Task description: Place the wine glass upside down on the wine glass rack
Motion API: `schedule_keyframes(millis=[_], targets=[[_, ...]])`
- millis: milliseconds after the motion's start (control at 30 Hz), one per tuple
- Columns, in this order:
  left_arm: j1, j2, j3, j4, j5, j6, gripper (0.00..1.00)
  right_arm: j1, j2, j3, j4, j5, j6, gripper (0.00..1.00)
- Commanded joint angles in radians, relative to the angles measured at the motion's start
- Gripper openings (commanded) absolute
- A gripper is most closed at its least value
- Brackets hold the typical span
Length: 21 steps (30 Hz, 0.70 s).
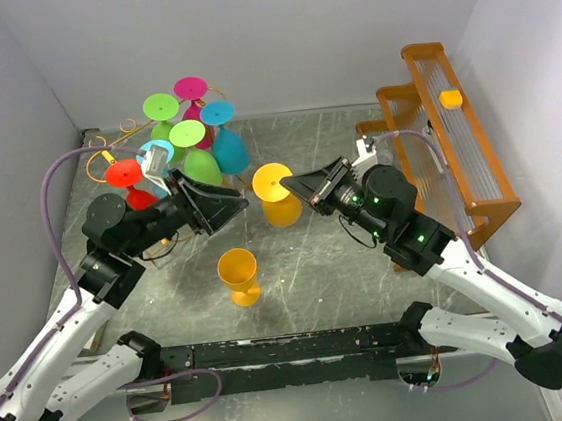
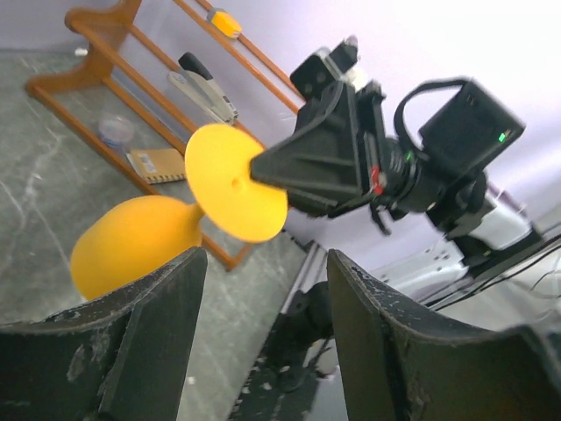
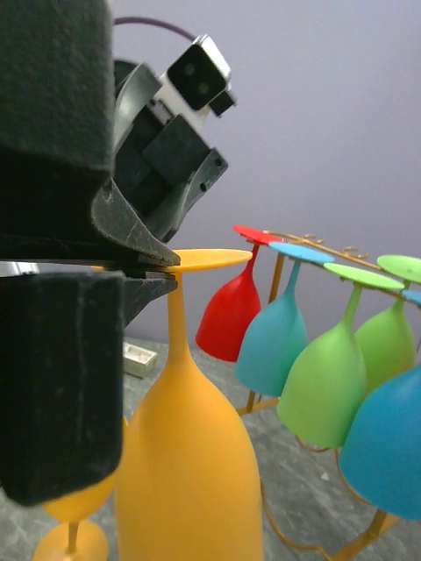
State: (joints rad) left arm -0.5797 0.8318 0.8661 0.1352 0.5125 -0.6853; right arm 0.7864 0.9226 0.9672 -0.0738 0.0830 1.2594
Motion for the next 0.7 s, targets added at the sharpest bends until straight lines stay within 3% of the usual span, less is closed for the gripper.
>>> schedule_keyframes(millis=[0, 133, 267, 400, 667], targets=[[-0.002, 0.040, 0.071, -0.070, -0.059, -0.243, 0.68, -0.004, -0.010, -0.025, 0.040, -0.011, -0.052, 0.00], [-0.003, 0.085, 0.087, -0.105, -0.049, -0.321, 0.68, -0.004, 0.009, -0.018, 0.061, -0.054, -0.078, 0.00], [-0.002, 0.095, 0.096, -0.207, -0.148, -0.331, 0.71, -0.004, 0.026, -0.026, 0.116, -0.106, -0.094, 0.00], [-0.003, 0.087, 0.048, -0.108, -0.132, -0.383, 0.72, -0.004, 0.041, -0.043, 0.167, -0.152, -0.080, 0.00], [-0.003, 0.100, 0.021, -0.025, -0.088, -0.425, 0.52, -0.004, 0.059, -0.045, 0.172, -0.163, -0.079, 0.00]])
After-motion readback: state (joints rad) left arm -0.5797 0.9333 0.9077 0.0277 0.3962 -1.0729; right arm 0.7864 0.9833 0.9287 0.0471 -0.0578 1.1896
